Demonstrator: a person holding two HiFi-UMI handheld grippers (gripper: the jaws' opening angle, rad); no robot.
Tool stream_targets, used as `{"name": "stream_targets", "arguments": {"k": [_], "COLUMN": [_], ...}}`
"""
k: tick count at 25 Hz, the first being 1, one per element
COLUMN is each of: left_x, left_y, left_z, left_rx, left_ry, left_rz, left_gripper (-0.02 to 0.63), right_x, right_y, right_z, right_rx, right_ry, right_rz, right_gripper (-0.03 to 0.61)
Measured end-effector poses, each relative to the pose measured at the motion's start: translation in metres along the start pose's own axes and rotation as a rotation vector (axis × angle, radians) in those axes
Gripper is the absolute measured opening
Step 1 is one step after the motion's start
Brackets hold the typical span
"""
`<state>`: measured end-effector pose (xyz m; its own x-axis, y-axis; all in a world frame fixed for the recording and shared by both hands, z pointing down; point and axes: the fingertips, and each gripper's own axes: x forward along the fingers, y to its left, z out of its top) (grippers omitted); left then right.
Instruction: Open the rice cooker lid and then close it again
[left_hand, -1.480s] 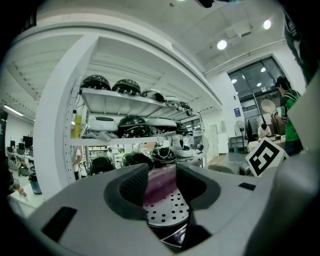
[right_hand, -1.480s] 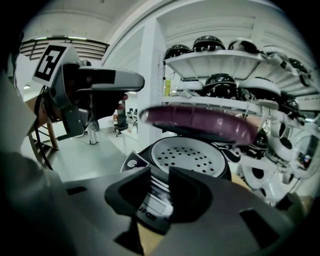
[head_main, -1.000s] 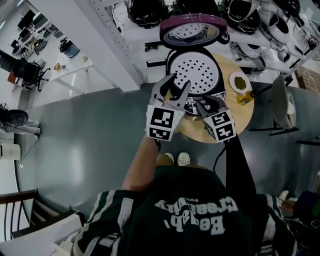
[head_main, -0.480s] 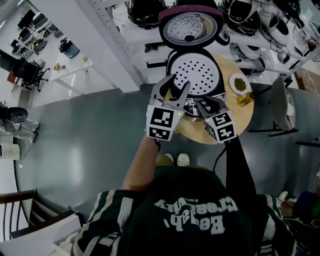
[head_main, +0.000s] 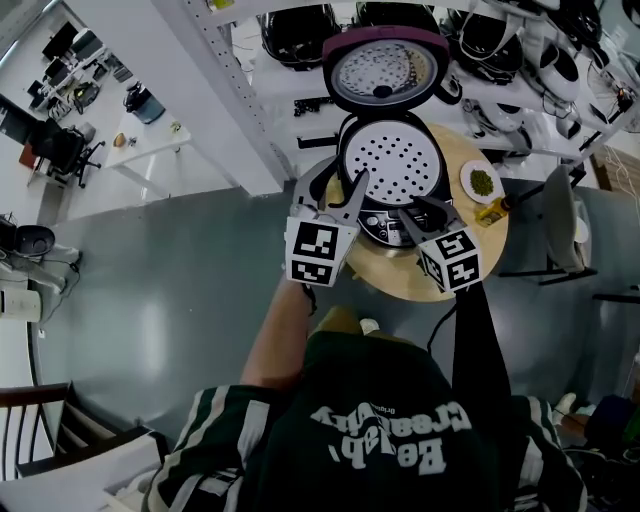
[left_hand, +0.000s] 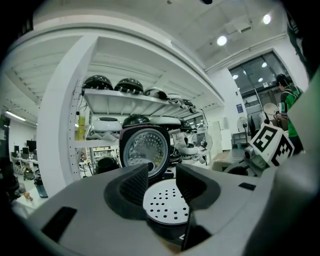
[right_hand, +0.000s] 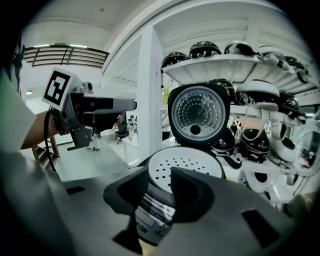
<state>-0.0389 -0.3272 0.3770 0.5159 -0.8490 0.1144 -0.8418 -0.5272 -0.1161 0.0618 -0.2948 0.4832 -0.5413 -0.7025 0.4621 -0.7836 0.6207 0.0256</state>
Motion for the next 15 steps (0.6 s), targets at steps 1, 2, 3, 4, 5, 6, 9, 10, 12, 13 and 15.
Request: {"name": "stream_targets", "arguments": {"k": [1, 2, 3, 4, 5, 6, 9, 10, 12, 13, 15], "left_x": [0.002, 0.004, 0.006, 0.010, 0.014, 0.020, 0.043, 0.051, 0.068, 0.076, 0.091], "left_y": [0.006, 0.012, 0.019, 0.026, 0.032, 0.039, 0.061, 0.069, 0.083, 0.090, 0.100], "left_z": [0.002, 0.004, 0.007, 0.010, 0.014, 0.018, 0.033, 0.040, 0.053, 0.060, 0.073], "left_rx": [0.005, 0.008, 0.011, 0.013, 0.014, 0.016, 0.000, -0.010, -0.021, -0.022, -0.021], "left_ry": [0.001, 0.001, -0.002, -0.007, -0.013, -0.018, -0.032, -0.038, -0.048, -0.053, -0.063], "left_rz": [0.007, 0.014, 0.023, 0.031, 0.036, 0.037, 0.024, 0.016, -0.002, -0.012, -0.034], "left_gripper": [0.173, 0.170, 0.162, 0.154, 0.150, 0.150, 0.152, 0.153, 0.165, 0.172, 0.187], "right_x": [-0.001, -0.002, -0.003, -0.005, -0.006, -0.007, -0.008, -0.007, -0.001, 0.004, 0.013], "right_y": [-0.005, -0.011, -0.018, -0.027, -0.038, -0.050, -0.085, -0.095, -0.113, -0.121, -0.133], "right_z": [0.011, 0.023, 0.035, 0.048, 0.062, 0.077, 0.123, 0.138, 0.166, 0.179, 0.203], "right_rx": [0.002, 0.003, 0.002, -0.001, -0.002, -0.001, -0.003, -0.014, -0.048, -0.066, -0.095], "right_ry": [-0.024, -0.049, -0.074, -0.099, -0.125, -0.153, -0.234, -0.250, -0.271, -0.277, -0.286], "right_rz": [-0.006, -0.013, -0.022, -0.037, -0.056, -0.078, -0.140, -0.156, -0.182, -0.192, -0.208], "right_gripper": [0.149, 0.152, 0.152, 0.152, 0.152, 0.150, 0.152, 0.156, 0.168, 0.176, 0.187]}}
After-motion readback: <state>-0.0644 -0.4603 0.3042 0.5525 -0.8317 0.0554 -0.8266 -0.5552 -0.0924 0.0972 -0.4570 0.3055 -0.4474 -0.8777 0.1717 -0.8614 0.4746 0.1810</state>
